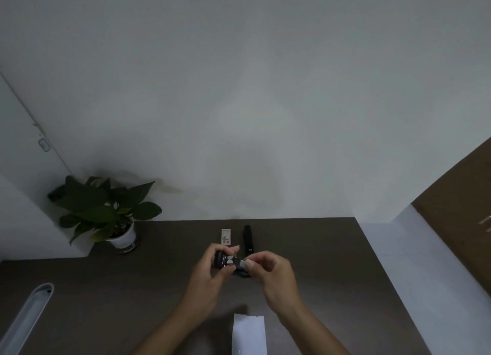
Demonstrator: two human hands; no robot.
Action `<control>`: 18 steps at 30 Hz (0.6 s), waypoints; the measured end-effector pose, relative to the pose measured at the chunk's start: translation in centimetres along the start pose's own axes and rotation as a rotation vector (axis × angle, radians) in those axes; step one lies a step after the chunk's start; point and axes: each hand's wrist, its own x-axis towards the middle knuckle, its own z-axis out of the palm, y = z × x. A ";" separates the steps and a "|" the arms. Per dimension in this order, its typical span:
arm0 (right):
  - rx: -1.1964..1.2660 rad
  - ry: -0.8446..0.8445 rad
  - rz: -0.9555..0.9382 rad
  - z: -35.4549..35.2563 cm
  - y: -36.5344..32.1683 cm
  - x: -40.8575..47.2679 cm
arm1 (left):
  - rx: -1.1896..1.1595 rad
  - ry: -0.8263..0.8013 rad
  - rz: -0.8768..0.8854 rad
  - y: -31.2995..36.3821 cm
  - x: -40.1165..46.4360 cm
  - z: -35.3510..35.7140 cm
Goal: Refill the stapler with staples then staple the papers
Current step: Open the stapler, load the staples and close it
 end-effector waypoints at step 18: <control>-0.265 -0.081 -0.048 -0.9 -1.4 0.3 | 0.067 -0.014 -0.023 0.8 -0.1 0.3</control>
